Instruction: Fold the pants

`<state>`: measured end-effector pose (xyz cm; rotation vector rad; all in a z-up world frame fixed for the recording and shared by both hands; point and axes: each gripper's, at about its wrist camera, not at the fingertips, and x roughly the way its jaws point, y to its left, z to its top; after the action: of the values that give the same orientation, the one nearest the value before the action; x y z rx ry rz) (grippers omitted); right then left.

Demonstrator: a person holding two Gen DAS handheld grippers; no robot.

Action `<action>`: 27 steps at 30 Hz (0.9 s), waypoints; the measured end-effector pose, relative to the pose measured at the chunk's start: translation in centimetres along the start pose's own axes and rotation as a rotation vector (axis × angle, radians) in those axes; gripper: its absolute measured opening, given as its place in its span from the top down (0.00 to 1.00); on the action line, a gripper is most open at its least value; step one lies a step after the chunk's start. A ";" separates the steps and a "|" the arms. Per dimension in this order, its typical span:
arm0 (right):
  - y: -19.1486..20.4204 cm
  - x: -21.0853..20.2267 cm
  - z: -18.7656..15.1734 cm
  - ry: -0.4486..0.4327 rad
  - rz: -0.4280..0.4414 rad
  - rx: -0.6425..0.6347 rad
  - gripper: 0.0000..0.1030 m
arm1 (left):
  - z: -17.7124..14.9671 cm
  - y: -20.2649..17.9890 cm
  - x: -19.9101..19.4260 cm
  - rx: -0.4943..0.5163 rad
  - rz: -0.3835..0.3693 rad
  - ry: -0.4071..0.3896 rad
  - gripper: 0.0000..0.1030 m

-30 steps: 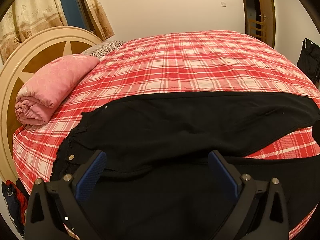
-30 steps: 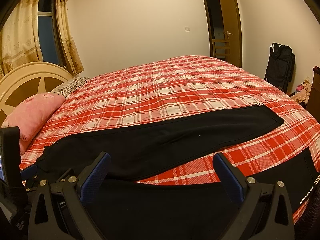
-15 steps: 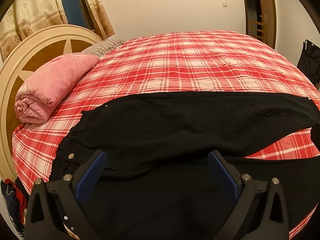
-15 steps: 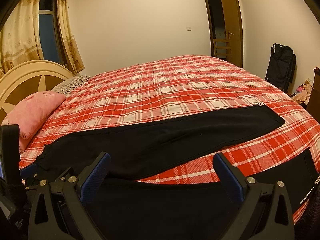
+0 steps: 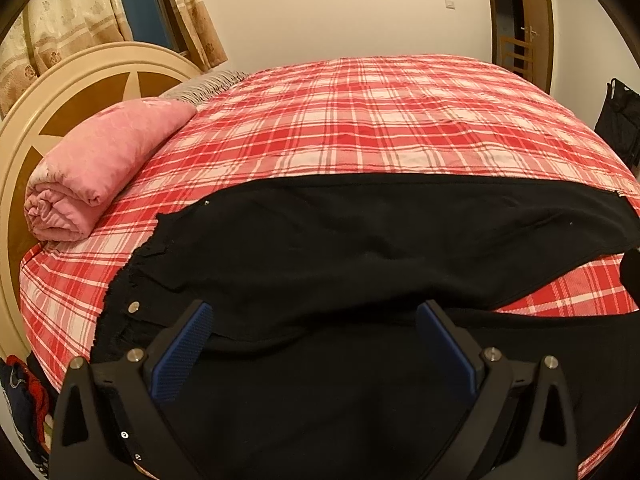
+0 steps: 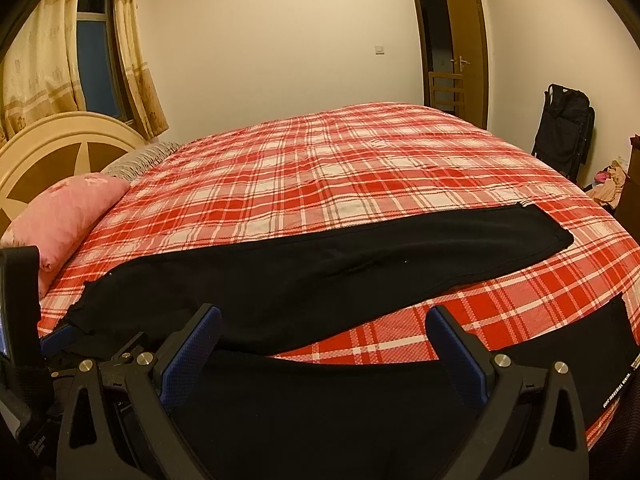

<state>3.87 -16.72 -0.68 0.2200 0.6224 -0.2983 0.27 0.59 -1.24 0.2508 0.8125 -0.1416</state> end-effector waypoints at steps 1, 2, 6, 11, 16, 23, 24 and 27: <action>0.0 0.3 -0.1 0.004 0.002 -0.003 0.01 | 0.0 0.0 0.2 0.000 -0.002 0.006 0.00; 0.1 0.7 -0.1 0.015 0.006 -0.011 0.01 | -0.1 0.0 0.4 0.001 -0.005 0.010 0.00; 0.6 3.0 0.7 0.056 0.034 -0.078 0.01 | 0.0 0.7 1.6 -0.005 -0.058 0.046 0.00; 3.2 8.8 3.7 0.135 0.117 -0.247 0.01 | 1.7 4.5 3.4 -0.076 -0.060 0.064 0.00; 7.4 16.8 6.0 0.253 0.194 -0.410 0.01 | 4.5 8.9 6.8 -0.161 -0.014 0.069 0.00; 11.4 24.3 6.8 0.325 0.273 -0.542 0.02 | 5.8 11.2 12.2 -0.209 0.038 0.150 0.00; 11.4 25.0 6.7 0.344 0.284 -0.544 0.03 | 5.6 11.4 13.1 -0.224 0.031 0.171 0.00; 11.7 27.4 6.1 0.419 0.319 -0.549 0.08 | 5.2 11.6 14.9 -0.245 0.030 0.197 0.00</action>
<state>32.25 -13.28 -11.01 -0.1545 1.0428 0.2393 16.61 9.88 -6.72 0.0452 1.0122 0.0123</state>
